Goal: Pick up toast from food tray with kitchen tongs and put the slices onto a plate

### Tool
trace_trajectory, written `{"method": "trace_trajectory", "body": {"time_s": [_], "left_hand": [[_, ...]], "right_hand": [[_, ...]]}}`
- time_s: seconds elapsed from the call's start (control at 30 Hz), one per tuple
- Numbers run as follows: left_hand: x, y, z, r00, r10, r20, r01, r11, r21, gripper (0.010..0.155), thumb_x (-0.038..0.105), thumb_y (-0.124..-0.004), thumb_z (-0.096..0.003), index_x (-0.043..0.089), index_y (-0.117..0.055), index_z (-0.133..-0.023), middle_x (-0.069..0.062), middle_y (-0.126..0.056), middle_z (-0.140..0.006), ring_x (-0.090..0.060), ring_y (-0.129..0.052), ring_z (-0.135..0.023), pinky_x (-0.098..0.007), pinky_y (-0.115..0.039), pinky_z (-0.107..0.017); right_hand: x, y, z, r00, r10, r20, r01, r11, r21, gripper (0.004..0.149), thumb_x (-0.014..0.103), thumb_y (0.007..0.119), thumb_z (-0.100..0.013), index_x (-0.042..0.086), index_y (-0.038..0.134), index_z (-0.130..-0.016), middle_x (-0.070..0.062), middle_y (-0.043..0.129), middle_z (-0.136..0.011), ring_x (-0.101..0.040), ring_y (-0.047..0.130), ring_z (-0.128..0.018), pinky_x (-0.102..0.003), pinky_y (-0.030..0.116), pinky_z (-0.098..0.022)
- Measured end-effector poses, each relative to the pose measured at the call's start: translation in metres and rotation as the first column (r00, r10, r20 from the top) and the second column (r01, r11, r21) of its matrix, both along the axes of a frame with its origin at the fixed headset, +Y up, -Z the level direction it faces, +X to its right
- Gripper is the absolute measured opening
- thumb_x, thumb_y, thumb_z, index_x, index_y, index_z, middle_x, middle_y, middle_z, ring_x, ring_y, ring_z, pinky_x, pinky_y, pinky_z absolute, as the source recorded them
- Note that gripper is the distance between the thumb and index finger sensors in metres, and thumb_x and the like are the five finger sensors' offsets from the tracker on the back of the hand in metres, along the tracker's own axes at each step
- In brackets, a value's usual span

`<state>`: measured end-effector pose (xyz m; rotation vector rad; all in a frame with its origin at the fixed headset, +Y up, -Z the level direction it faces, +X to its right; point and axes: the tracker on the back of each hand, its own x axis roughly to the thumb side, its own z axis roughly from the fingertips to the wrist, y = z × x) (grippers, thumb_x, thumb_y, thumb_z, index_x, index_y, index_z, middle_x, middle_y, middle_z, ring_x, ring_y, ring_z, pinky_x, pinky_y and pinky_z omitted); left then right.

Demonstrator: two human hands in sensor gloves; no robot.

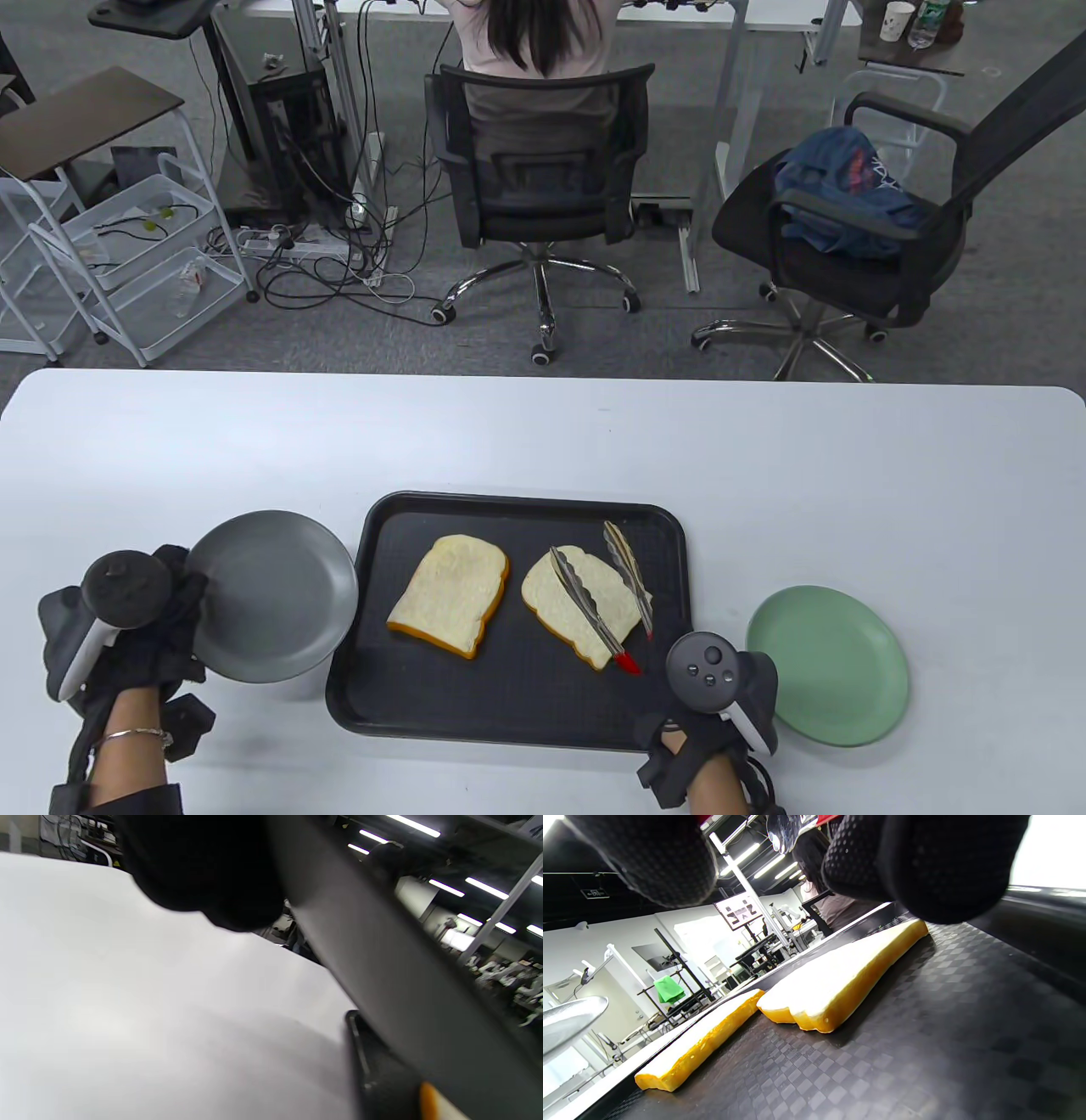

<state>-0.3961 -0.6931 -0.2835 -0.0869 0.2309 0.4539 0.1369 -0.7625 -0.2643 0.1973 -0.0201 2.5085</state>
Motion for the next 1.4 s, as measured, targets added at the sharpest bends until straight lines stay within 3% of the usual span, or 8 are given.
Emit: {"method": "trace_trajectory", "body": {"time_s": [0.03, 0.27, 0.47, 0.7, 0.87, 1.13, 1.23, 1.4], "left_hand": [[0.006, -0.002, 0.000, 1.000, 0.026, 0.017, -0.026, 1.000, 0.006, 0.051, 0.029, -0.062, -0.0716, 0.008, -0.050, -0.117, -0.004, -0.093, -0.081, -0.016, -0.105, -0.049, -0.025, -0.096, -0.038], [0.040, -0.034, -0.002, 0.981, 0.176, 0.086, -0.176, 0.984, 0.000, 0.051, 0.029, -0.062, -0.0722, 0.009, -0.051, -0.117, -0.004, -0.093, -0.080, -0.016, -0.105, -0.048, -0.025, -0.095, -0.037], [0.046, -0.060, -0.004, 0.961, 0.261, 0.092, -0.259, 0.965, -0.035, 0.051, 0.029, -0.062, -0.0726, 0.008, -0.051, -0.117, -0.005, -0.093, -0.080, -0.016, -0.105, -0.048, -0.025, -0.095, -0.037], [0.031, -0.060, -0.002, 0.940, 0.332, 0.081, -0.332, 0.943, -0.016, 0.051, 0.029, -0.062, -0.0725, 0.007, -0.052, -0.117, -0.006, -0.093, -0.080, -0.017, -0.104, -0.047, -0.025, -0.095, -0.036], [0.023, -0.062, -0.003, 0.908, 0.412, 0.078, -0.412, 0.911, -0.018, 0.051, 0.029, -0.062, -0.0728, 0.007, -0.051, -0.117, -0.005, -0.093, -0.080, -0.017, -0.104, -0.048, -0.025, -0.094, -0.037], [0.016, -0.068, -0.003, 0.900, 0.431, 0.065, -0.430, 0.902, -0.028, 0.051, 0.028, -0.062, -0.0726, 0.007, -0.052, -0.117, -0.007, -0.093, -0.080, -0.018, -0.104, -0.047, -0.026, -0.094, -0.036], [0.016, -0.068, -0.002, 0.901, 0.428, 0.070, -0.427, 0.904, -0.029, 0.051, 0.028, -0.062, -0.0726, 0.006, -0.052, -0.117, -0.007, -0.093, -0.080, -0.018, -0.104, -0.047, -0.026, -0.094, -0.036], [0.015, -0.068, -0.003, 0.900, 0.430, 0.075, -0.429, 0.903, -0.024, 0.050, 0.028, -0.062, -0.0726, 0.007, -0.052, -0.117, -0.007, -0.093, -0.080, -0.018, -0.104, -0.047, -0.026, -0.094, -0.036]], "right_hand": [[0.000, 0.000, 0.000, 1.000, -0.003, -0.001, 0.003, 1.000, -0.002, 0.100, 0.054, 0.084, -0.036, -0.008, 0.033, -0.096, -0.037, 0.062, -0.081, -0.034, 0.087, -0.045, -0.041, 0.085, -0.025], [0.001, -0.001, 0.000, 1.000, -0.007, -0.006, 0.007, 1.000, -0.017, 0.101, 0.054, 0.084, -0.035, -0.008, 0.033, -0.096, -0.037, 0.062, -0.080, -0.033, 0.088, -0.044, -0.041, 0.086, -0.024], [0.000, -0.003, -0.001, 1.000, -0.019, -0.018, 0.018, 0.999, -0.049, 0.103, 0.057, 0.082, -0.034, -0.008, 0.032, -0.096, -0.038, 0.063, -0.080, -0.034, 0.088, -0.043, -0.041, 0.086, -0.023], [0.000, -0.007, -0.005, 0.998, -0.057, -0.017, 0.055, 0.992, -0.112, 0.101, 0.059, 0.079, -0.037, -0.007, 0.031, -0.097, -0.039, 0.063, -0.080, -0.034, 0.089, -0.041, -0.041, 0.086, -0.021], [0.007, -0.001, -0.008, 0.984, -0.180, 0.016, 0.180, 0.969, -0.167, 0.099, 0.058, 0.076, -0.040, -0.007, 0.031, -0.098, -0.039, 0.063, -0.080, -0.034, 0.089, -0.039, -0.040, 0.086, -0.020], [0.043, 0.013, -0.018, 0.923, -0.369, 0.112, 0.382, 0.842, -0.382, 0.096, 0.057, 0.074, -0.043, -0.008, 0.029, -0.098, -0.042, 0.063, -0.077, -0.036, 0.090, -0.035, -0.042, 0.086, -0.017], [0.063, 0.011, -0.022, 0.911, -0.396, 0.116, 0.402, 0.786, -0.470, 0.095, 0.056, 0.074, -0.044, -0.008, 0.029, -0.099, -0.043, 0.065, -0.075, -0.036, 0.090, -0.033, -0.043, 0.086, -0.015], [0.081, 0.000, -0.019, 0.909, -0.371, 0.191, 0.413, 0.740, -0.531, 0.094, 0.055, 0.074, -0.045, -0.008, 0.030, -0.099, -0.043, 0.068, -0.073, -0.037, 0.092, -0.030, -0.043, 0.087, -0.012]]}}
